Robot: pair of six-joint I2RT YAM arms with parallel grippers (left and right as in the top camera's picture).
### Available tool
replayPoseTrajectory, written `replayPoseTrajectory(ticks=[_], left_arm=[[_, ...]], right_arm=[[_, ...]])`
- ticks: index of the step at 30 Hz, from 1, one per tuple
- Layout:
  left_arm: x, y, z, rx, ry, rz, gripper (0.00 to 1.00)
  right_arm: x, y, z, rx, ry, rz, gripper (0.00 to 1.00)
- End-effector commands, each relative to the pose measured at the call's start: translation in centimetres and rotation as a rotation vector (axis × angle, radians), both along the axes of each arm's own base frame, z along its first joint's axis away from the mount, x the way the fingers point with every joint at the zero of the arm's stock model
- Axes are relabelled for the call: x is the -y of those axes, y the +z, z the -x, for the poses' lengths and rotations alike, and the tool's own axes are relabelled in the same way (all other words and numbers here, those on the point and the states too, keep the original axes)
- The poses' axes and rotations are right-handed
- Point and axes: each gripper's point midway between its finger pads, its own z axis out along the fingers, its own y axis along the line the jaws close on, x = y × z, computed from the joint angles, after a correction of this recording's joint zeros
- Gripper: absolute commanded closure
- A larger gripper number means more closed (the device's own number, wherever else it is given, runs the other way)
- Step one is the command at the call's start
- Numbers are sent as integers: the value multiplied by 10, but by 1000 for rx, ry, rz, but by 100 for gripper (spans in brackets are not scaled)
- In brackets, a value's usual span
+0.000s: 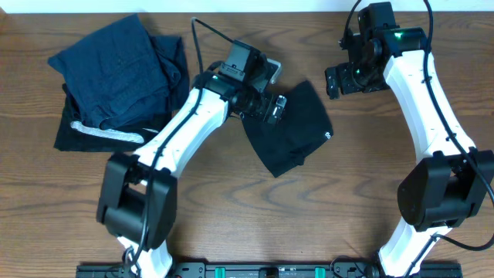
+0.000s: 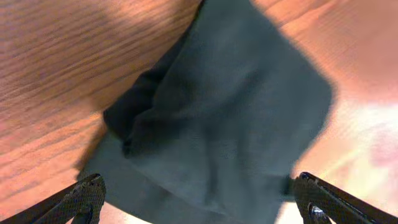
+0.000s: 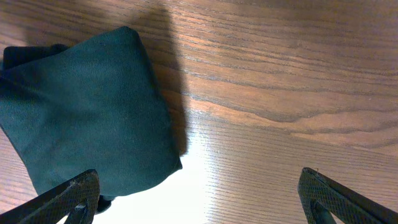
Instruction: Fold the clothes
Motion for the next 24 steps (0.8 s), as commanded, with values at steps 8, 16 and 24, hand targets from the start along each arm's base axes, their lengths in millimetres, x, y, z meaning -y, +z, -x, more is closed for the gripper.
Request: replayPoseTrajectory(ticks=[8,16,24], left_arm=[[-12,-62,-23,26,-3,-157,2],[-14,-106,-16,-52,-11,-196,2],[-14,-111,-12,-69,-18,-201,16]], right_arm=[[2,6,-2,18,6,11,1],[2,6,-2,18,6,11,1],[2,6,-2,18,6,11,1]])
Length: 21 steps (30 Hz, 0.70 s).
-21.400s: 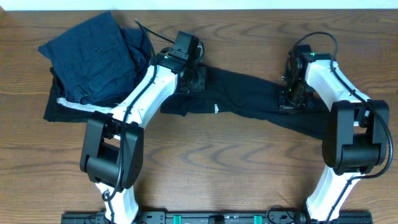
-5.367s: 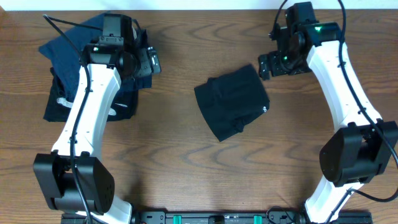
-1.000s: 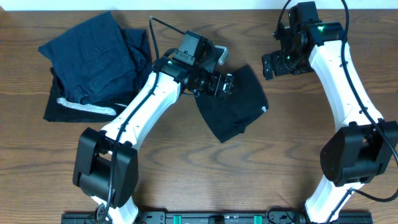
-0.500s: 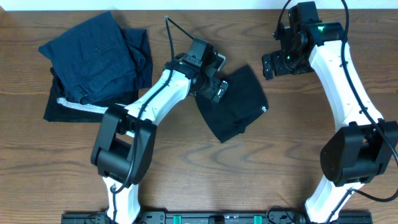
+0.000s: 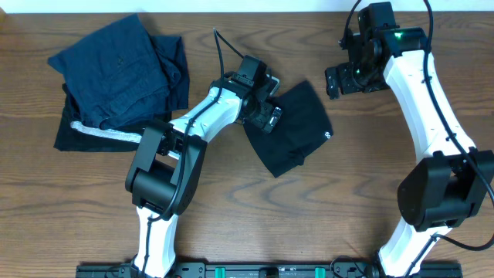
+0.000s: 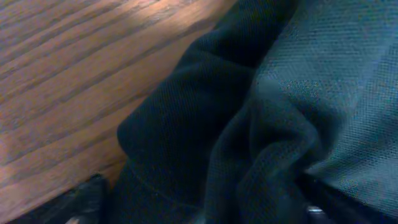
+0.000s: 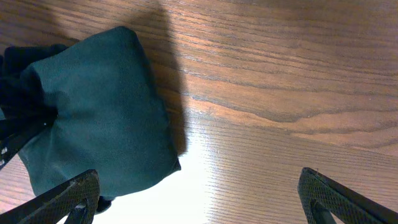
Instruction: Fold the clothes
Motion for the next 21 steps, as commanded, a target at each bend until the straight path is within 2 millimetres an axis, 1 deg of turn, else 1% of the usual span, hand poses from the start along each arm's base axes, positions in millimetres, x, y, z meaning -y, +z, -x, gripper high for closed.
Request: replayPoseTrajectory(ticks=[1,2,3,4,5,6,8,10,13,15,21], left_arm=[[-3,-17,6,-29,-19,-43,26],[-3,-17,6,-29,-19,-43,36],[-3,-17,6,-29,-19,-43,49],[-3,-17,7,-30,-20,-44,57],[-3,-17,7,-31,-20,-44,64],[-3,-17,7,-31,-20,-44,68],[-3,-17,7,-30,-20,-45,78],[-4,-16,6,-25,-16,-47,94],[-11,-6,-1,3,3,-55,94],[-16,4,-7,23,23,-46,94],[-39,45,-26,78,143,6,94]], right_arm=[[2,6,-2,18,6,11,1],[2,6,-2,18,6,11,1],[2,6,-2,18,5,11,1],[2,6,-2,18,6,11,1],[2,6,-2,18,6,11,1],[2,6,-2,18,6,11,1],[2,6,-2,18,6,11,1],[2,6,-2,18,6,11,1],[2,6,-2,18,5,11,1],[2,6,-2,18,6,11,1],[2,6,-2,18,6,11,1]])
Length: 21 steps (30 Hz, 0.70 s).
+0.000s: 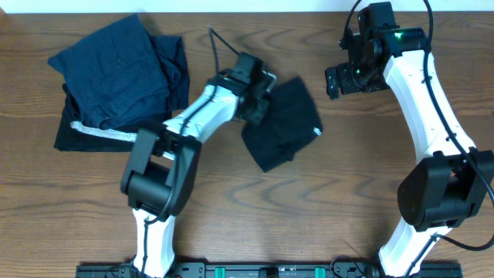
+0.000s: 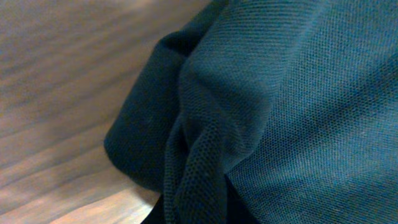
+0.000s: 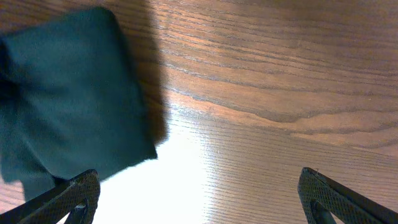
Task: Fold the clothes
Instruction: 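Lift the black shirt bundle leftward onto the navy clothes stack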
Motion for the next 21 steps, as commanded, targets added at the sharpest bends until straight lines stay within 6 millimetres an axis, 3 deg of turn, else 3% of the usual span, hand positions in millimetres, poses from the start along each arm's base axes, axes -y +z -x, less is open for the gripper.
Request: replayPoseTrajectory(ticks=[1,11,21], left_arm=[[-28,39,-19,81,103,3,94],[-60,109,-41,240,182,65,94],[-117,173,-70,430,305,113,94]], right_arm=[[2,6,-2,17,4,10,1],[2,6,-2,18,4,11,1],[2,6,-2,17,4,10,1]])
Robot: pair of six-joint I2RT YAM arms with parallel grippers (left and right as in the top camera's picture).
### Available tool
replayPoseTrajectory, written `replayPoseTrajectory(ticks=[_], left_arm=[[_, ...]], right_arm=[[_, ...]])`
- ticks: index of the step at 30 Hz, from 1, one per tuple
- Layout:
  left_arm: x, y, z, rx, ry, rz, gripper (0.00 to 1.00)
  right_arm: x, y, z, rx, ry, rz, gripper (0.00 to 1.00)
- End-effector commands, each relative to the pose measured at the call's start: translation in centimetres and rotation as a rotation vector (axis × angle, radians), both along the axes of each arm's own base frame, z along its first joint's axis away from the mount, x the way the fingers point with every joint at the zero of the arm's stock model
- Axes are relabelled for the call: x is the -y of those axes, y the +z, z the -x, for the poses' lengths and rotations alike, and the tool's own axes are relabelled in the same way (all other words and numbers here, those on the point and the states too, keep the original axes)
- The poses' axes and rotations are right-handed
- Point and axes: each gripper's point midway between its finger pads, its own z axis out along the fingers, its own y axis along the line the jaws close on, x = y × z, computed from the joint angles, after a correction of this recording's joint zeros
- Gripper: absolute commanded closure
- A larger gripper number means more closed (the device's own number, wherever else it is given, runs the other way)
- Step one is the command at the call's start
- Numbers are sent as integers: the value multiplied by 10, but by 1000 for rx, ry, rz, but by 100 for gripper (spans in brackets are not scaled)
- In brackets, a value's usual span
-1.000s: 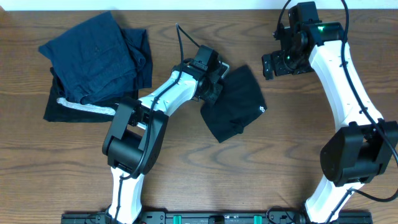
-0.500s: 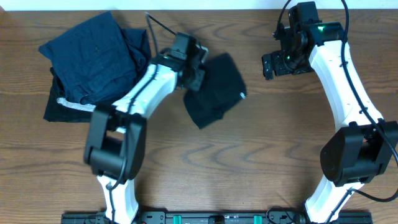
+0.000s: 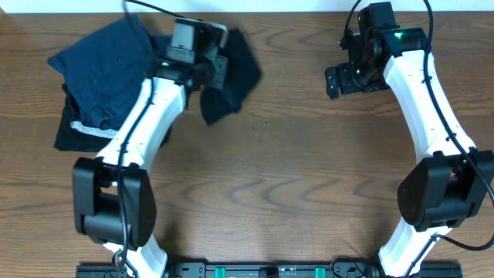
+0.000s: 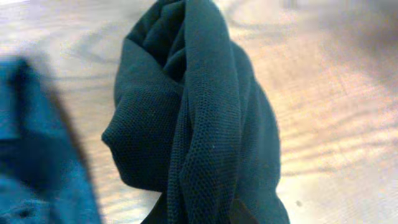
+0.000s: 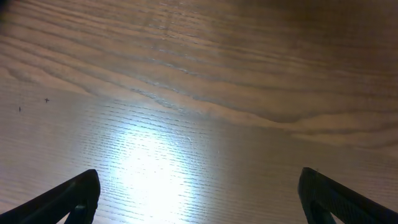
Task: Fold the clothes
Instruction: 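Lift the black shirt bundle leftward onto the navy clothes stack, then lower the black shirt onto the stack and release with the left gripper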
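Observation:
My left gripper (image 3: 208, 71) is shut on a bunched fold of the small dark garment (image 3: 234, 76), which hangs near the table's back edge, just right of the pile of dark blue clothes (image 3: 112, 69). In the left wrist view the dark garment (image 4: 199, 118) fills the middle, gathered into the left gripper (image 4: 199, 216), whose fingertips are hidden by cloth; the blue pile (image 4: 28, 168) shows at the left. My right gripper (image 3: 340, 82) stands open over bare wood, its fingers (image 5: 68, 199) wide apart with nothing between them.
The blue pile has a white patterned band (image 3: 104, 133) along its front edge. The wooden table (image 3: 309, 177) stretches across the middle and front. The table's back edge (image 3: 293, 9) lies close behind both grippers.
My left gripper has moved left and back with the dark garment, from the table's middle to beside the blue pile. The garment is gone from the right wrist view. The right arm is unchanged.
My left gripper was open above the dark folded garment lying at the table's middle. Then it was down in the cloth, then shut on a bunched fold with the garment shifted left. Now it holds the garment beside the blue pile. The right gripper stayed open throughout.

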Motion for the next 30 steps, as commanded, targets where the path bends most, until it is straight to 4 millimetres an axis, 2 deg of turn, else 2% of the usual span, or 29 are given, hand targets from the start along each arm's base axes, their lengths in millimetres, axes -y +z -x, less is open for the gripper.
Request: replayPoseTrajectory(ticks=[1,10,14,24,27,30], left_arm=[[-24,47,-8,122,61,24,94],[-76,117,-15,317,166,47,94],[-103,128,-14,341,226,51,94],[-186,123,-13,318,441,82,94],[-207,111,-13,288,483,74,94],[-224,90,-13,234,519,68,94]], right_arm=[[2,6,-2,18,4,11,1],[2,6,-2,18,4,11,1],[2,6,-2,18,4,10,1],[2,6,-2,18,4,10,1],[2,6,-2,18,4,10,1],[2,6,-2,18,4,11,1]])
